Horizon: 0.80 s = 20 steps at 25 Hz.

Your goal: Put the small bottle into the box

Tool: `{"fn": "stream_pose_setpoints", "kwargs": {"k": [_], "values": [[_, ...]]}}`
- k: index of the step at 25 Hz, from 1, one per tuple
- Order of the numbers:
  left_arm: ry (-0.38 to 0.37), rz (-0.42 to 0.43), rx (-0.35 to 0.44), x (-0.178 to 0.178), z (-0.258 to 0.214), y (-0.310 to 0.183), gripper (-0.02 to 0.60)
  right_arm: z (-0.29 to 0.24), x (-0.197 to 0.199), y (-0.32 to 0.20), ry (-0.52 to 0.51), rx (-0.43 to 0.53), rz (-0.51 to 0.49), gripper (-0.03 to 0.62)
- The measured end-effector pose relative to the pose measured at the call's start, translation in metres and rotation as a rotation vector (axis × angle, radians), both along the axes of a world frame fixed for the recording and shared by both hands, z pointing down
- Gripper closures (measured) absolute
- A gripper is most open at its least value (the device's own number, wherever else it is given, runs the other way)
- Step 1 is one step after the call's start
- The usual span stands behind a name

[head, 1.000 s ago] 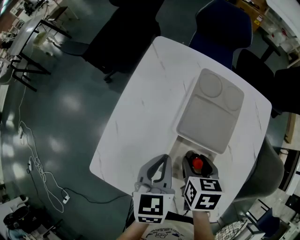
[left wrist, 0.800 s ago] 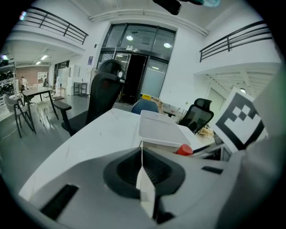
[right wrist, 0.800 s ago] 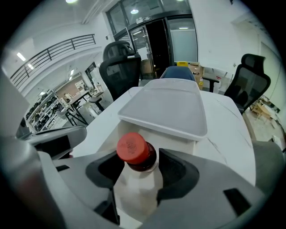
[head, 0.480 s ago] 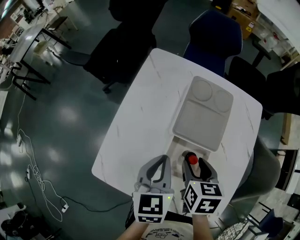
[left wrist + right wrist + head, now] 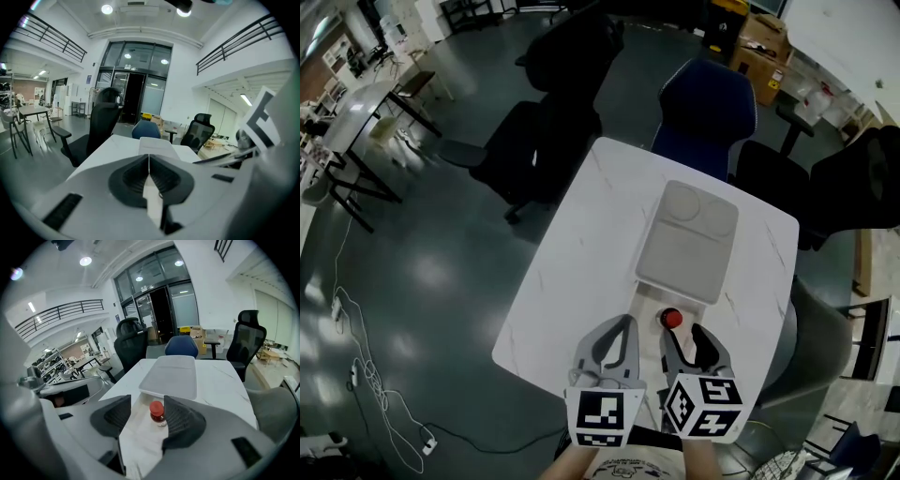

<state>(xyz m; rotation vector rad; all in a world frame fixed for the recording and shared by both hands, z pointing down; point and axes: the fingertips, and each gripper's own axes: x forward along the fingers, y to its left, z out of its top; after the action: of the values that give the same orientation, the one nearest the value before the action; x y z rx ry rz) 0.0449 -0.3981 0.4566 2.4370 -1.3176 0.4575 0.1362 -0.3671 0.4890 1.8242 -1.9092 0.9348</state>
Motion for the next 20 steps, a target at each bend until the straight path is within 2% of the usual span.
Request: {"fn": "stream_pose_setpoints", "kwargs": {"k": [10, 20], "values": [[0.024, 0.029, 0.078, 0.001, -0.042, 0.021, 0.561, -0.048, -0.011, 0.024, 0.017, 0.105, 0.008, 0.367], [0.037, 0.053, 0.127, 0.001, -0.065, 0.04, 0.561, -0.067, -0.013, 0.045, 0.024, 0.15, 0.036, 0.379]]}}
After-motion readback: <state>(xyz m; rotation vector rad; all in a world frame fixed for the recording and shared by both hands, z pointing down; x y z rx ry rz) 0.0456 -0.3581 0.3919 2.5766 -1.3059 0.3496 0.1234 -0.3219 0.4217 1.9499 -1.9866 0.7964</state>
